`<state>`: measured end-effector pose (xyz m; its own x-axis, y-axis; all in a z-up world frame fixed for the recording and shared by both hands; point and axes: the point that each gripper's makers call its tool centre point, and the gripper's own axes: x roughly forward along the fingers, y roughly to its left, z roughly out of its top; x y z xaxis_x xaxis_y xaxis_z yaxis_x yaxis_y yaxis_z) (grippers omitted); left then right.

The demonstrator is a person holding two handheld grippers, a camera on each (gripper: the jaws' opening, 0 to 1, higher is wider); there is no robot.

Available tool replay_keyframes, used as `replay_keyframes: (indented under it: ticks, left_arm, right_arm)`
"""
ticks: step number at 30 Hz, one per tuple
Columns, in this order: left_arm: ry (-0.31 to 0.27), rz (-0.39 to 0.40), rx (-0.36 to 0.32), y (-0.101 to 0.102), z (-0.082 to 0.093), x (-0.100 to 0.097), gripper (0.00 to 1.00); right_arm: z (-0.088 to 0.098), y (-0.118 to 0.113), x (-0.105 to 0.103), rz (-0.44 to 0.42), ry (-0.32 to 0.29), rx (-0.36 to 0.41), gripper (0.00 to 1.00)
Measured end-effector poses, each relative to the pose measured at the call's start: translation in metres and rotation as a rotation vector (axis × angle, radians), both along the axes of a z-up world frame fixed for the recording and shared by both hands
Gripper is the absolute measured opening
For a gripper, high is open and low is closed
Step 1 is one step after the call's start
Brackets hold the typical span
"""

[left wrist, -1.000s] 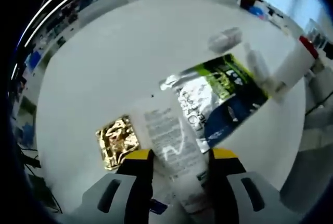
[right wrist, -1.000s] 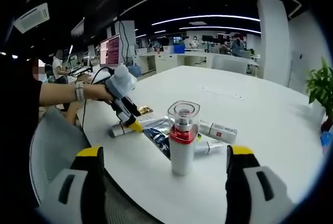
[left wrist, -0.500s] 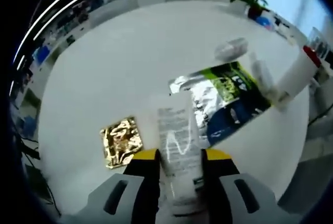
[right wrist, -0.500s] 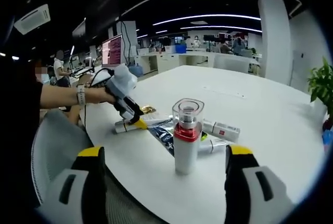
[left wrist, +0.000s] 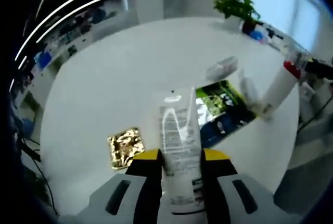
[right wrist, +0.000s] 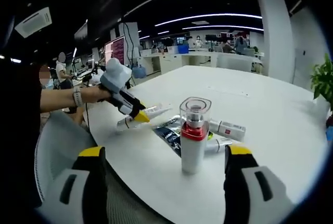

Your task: Arrange the skincare products in the storage area until every visible bottle or jar stands upright without overlapping.

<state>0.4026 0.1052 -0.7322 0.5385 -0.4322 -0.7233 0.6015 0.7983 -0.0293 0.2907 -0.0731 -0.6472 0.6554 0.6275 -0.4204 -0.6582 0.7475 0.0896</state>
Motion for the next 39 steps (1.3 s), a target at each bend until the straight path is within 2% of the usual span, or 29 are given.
replay_keyframes:
  ticks: [11,14,17,19,23,26,34,39]
  left_arm:
    - [-0.111,-0.013,-0.117,-0.015,0.043,-0.016,0.25]
    - [-0.115,-0.023,-0.176,-0.024,0.055,-0.023,0.25]
    - [-0.142,-0.034,-0.201,-0.029,0.065,-0.03,0.25]
    - [-0.159,-0.041,-0.216,-0.033,0.071,-0.035,0.25]
    - [-0.176,-0.056,-0.25,-0.039,0.084,-0.044,0.25]
    - [-0.188,-0.072,-0.262,-0.044,0.092,-0.051,0.25]
    - [-0.226,-0.09,-0.292,-0.052,0.108,-0.067,0.25]
    - [-0.255,-0.062,-0.297,-0.046,0.111,-0.078,0.25]
  right_arm:
    - [0.028,0.008,0.0,-0.008,-0.035,0.104,0.83]
    - [0.037,0.012,-0.001,-0.005,-0.048,0.128,0.8]
    - [0.049,0.016,-0.002,0.002,-0.084,0.141,0.75]
    - [0.061,0.018,0.0,-0.002,-0.129,0.148,0.7]
    - [0.078,0.024,0.002,0.003,-0.165,0.189,0.59]
    - [0.078,0.033,0.004,0.016,-0.158,0.206,0.55]
    - [0.067,0.062,0.005,0.089,-0.119,0.16,0.51]
    - [0.063,0.073,0.008,0.082,-0.07,0.21,0.45]
